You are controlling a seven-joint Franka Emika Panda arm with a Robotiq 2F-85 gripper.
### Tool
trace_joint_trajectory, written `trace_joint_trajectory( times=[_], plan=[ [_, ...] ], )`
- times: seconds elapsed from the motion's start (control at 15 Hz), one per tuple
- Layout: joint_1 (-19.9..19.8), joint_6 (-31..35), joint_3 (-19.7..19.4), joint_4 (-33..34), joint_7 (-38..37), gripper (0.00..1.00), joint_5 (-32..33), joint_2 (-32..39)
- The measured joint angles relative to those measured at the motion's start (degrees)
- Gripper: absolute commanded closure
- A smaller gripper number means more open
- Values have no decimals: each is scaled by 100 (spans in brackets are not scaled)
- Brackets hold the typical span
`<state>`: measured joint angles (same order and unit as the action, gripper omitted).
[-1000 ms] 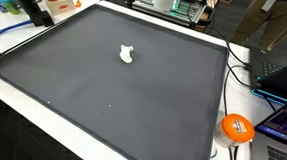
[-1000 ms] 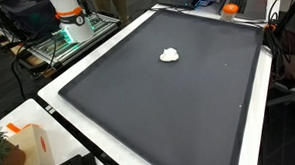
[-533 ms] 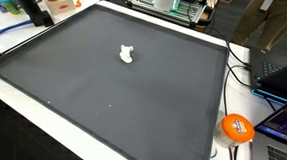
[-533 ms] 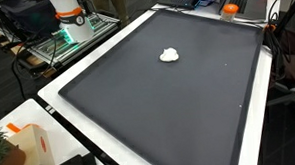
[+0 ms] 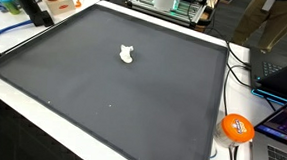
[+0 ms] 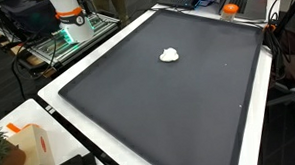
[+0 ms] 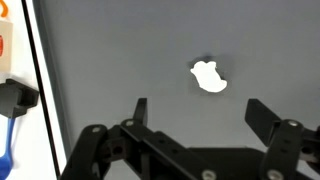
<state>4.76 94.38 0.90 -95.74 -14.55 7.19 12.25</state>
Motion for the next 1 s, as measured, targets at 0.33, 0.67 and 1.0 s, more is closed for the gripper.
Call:
trace_joint_trajectory(
  times=[0.33,0.67,1.0],
  plan=[
    [-61,-901,-1,1347,151,0,-663,1033],
    [-245,-1953,-19,2553,123,0,-1305,2136],
    [-235,-1981,-34,2682,133,0,-1331,2242]
  ],
)
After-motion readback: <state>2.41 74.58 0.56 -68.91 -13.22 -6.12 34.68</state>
